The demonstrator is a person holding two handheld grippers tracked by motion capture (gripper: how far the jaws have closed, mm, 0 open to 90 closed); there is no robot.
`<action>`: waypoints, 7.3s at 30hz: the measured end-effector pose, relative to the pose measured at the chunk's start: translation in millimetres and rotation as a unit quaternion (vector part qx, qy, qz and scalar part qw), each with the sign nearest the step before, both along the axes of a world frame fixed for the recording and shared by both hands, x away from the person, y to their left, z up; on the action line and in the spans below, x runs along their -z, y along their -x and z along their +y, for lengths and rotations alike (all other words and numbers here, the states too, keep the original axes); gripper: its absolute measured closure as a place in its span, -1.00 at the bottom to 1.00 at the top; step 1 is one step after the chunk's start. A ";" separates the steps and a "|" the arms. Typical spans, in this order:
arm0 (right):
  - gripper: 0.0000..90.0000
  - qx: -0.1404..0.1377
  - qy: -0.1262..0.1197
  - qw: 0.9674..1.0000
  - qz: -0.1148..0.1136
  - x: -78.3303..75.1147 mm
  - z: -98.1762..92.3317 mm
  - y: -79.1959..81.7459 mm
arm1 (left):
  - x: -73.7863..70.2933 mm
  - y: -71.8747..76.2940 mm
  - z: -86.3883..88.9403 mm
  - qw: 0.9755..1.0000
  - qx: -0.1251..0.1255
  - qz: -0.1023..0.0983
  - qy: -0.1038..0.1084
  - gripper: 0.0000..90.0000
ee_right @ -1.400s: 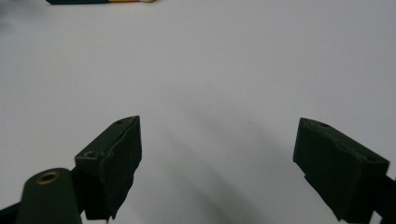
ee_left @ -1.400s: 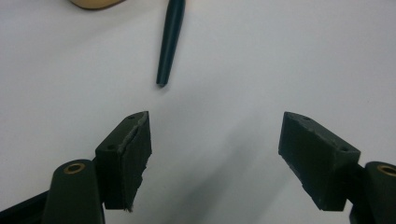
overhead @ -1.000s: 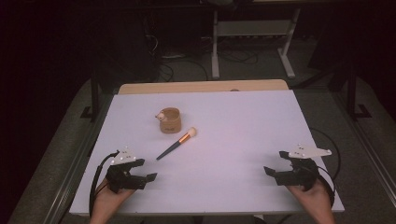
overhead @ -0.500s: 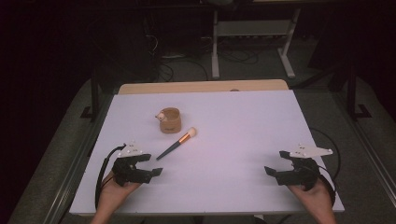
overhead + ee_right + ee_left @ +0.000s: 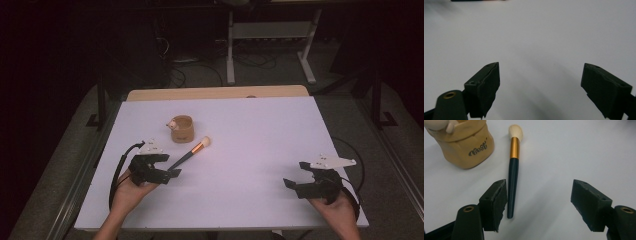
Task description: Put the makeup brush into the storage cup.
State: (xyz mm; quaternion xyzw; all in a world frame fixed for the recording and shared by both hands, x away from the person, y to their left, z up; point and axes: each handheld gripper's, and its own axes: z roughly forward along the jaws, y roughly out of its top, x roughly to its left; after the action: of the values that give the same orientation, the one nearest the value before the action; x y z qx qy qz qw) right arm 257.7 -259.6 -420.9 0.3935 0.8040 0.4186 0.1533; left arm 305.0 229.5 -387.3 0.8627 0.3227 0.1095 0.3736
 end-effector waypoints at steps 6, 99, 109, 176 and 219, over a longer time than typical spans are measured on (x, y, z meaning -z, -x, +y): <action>-0.67 -0.003 0.003 1.000 0.001 0.4 -1.5 0.2 | 1.2 -4.6 -1.9 1.000 0.001 0.008 -0.004 -0.34; -0.66 -0.029 -0.002 1.000 -0.002 -6.3 18.3 -4.6 | 9.4 -75.4 -74.2 0.990 0.016 0.078 -0.113 0.65; -0.68 -0.062 -0.027 0.998 -0.005 -23.3 43.0 -11.0 | -14.5 -46.1 -72.5 0.995 0.054 0.049 -0.067 0.65; 0.66 -0.300 -0.069 0.949 0.068 -86.1 175.9 -59.5 | -18.4 10.2 -81.9 0.980 0.190 0.024 0.051 0.53; -0.26 -0.116 -0.053 0.991 0.036 -33.6 62.1 -36.7 | -40.6 -38.8 -53.1 0.993 0.096 0.004 0.062 0.65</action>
State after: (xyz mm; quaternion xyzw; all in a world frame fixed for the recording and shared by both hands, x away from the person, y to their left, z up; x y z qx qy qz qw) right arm 294.4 -197.5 -387.2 0.3199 0.8260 0.4610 0.0532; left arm 343.9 176.4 -346.7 0.8651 0.2462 0.0496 0.4341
